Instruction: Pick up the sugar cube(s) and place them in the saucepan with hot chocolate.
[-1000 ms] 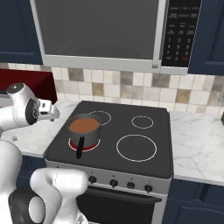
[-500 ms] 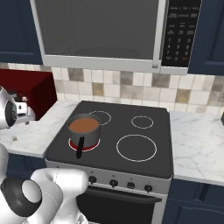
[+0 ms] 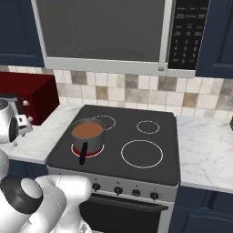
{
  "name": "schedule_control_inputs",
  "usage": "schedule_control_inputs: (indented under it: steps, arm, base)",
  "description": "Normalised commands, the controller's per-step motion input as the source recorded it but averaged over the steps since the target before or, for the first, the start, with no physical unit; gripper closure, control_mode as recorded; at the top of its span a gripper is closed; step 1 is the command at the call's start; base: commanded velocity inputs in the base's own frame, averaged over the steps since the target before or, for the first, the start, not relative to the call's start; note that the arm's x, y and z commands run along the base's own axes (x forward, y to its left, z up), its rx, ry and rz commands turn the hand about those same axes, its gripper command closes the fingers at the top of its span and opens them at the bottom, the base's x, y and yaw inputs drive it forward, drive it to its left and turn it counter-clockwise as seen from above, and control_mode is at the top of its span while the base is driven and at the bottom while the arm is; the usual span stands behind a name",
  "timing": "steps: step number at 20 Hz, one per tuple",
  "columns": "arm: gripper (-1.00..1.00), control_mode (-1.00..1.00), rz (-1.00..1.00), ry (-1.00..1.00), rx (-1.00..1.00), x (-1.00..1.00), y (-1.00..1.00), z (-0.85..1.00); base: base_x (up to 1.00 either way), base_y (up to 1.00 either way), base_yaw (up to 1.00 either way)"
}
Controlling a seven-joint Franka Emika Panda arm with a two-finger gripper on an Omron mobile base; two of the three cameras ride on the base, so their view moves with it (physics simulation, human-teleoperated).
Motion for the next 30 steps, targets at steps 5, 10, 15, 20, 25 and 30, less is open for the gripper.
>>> schedule_control_inputs:
  steps: [5, 10, 15, 20, 25, 30]
  arm:
    - [-1.0, -1.0, 0.03, 0.01, 0.0, 0.03, 0.51, -0.34]
    - [-1.0, -1.0, 0.0, 0.05, 0.0, 0.22, 0.53, -0.33]
    - [-1.0, -1.0, 0.03, 0.05, 0.0, 0.08, 0.01, -0.28]
    - [-1.0, -1.0, 0.0, 0.03, -0.03, 0.35, 0.62, -0.2]
    - [-1.0, -1.0, -0.05, 0.0, -0.08, 0.26, 0.47, -0.03]
    - [-1.0, -1.0, -0.04, 0.0, -0.07, 0.24, 0.03, 0.0]
  base:
    - [0.0, 0.0, 0.0]
    - [0.0, 0.0, 0.0]
    - [0.0, 0.0, 0.0]
    - [0.0, 0.0, 0.0]
    - [0.0, 0.0, 0.0]
    - [0.0, 0.0, 0.0]
